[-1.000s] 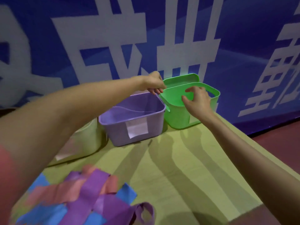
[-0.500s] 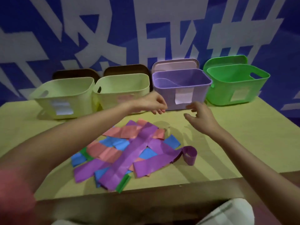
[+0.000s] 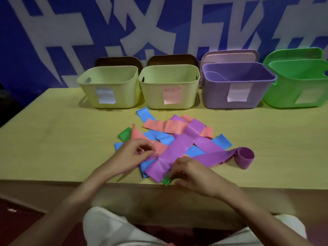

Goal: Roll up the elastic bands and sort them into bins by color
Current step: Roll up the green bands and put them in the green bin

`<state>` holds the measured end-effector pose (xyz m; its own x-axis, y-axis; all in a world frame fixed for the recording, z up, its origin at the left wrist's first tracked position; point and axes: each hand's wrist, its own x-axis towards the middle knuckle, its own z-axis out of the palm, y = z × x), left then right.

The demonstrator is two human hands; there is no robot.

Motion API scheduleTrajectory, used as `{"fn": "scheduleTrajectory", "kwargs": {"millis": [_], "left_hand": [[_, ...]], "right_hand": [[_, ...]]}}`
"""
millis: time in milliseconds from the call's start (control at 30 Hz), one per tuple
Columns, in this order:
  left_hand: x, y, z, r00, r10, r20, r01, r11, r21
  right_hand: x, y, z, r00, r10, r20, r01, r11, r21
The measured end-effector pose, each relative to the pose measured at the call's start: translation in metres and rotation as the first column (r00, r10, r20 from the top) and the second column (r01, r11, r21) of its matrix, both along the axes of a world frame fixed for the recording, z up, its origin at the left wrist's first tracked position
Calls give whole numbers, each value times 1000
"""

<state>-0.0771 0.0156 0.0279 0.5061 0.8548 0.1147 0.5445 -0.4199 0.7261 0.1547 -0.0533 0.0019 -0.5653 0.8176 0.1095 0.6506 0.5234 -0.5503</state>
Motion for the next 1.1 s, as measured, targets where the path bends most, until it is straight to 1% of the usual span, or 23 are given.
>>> {"fn": "scheduleTrajectory", "kwargs": {"millis": [100, 167, 200, 300, 400, 500, 533, 600, 667, 767, 867, 933, 1067, 1100], "left_hand": [[-13, -12, -16, 995, 67, 70, -68, 997, 19], [-16, -16, -22, 986, 106, 130, -109, 994, 16], [-17, -17, -21, 978, 121, 172, -123, 992, -1], [-12, -14, -10, 935, 165, 313, -153, 986, -64], [-3, -7, 10, 869, 206, 449, -185, 979, -90], [3, 4, 25, 807, 268, 525, -276, 959, -65], [4, 7, 27, 785, 296, 545, -303, 950, -79], [4, 15, 30, 756, 363, 545, -380, 921, -86], [3, 23, 31, 772, 370, 518, -422, 906, -18], [8, 32, 35, 799, 280, 532, -330, 944, -1], [21, 36, 34, 871, 210, 444, -272, 959, 80], [31, 39, 34, 887, 201, 416, -268, 957, 110], [53, 54, 35, 911, 173, 374, -224, 970, 97], [58, 58, 32, 910, 171, 378, -224, 969, 101]], "right_hand": [[-8, 4, -8, 999, -13, 50, 13, 1000, 1], [-13, 7, -6, 999, -18, 44, 17, 1000, 10], [-15, 10, -2, 999, -35, 17, 34, 999, 27], [-20, 29, 22, 977, -151, -153, 167, 981, 98], [-27, 58, 53, 934, -232, -273, 279, 949, 147], [-33, 82, 78, 867, -293, -403, 383, 909, 164], [-34, 88, 86, 842, -307, -444, 417, 892, 174], [-34, 98, 98, 789, -331, -518, 486, 852, 197], [-32, 106, 109, 729, -355, -586, 557, 804, 206], [-26, 114, 121, 637, -363, -680, 637, 745, 199], [-21, 125, 131, 599, -378, -706, 672, 717, 186], [-17, 132, 136, 595, -382, -707, 668, 724, 172], [-13, 137, 138, 682, -411, -606, 617, 768, 174], [-13, 137, 137, 691, -413, -593, 611, 772, 174]]}}
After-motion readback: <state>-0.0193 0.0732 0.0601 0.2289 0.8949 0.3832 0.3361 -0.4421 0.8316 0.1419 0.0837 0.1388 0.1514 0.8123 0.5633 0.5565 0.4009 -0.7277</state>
